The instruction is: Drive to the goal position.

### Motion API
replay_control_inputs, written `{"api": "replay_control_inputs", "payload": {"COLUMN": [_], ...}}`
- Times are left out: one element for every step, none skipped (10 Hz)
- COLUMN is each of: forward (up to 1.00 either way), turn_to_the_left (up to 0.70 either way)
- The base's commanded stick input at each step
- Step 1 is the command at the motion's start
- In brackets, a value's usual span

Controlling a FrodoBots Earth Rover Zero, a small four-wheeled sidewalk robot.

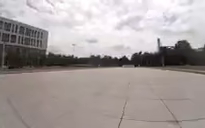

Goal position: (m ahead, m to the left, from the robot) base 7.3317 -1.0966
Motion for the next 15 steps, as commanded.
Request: {"api": "replay_control_inputs", "payload": {"forward": [1.0, 1.0, 1.0, 1.0, 1.0, 1.0, 1.0, 1.0, 1.0, 1.0, 1.0, 1.0, 1.0, 1.0, 1.0], "turn_to_the_left": [0.0, 0.0, 0.0, 0.0, 0.0, 0.0, 0.0, -0.03, -0.15, -0.38, -0.1, 0.0, 0.0, 0.0, 0.0]}}
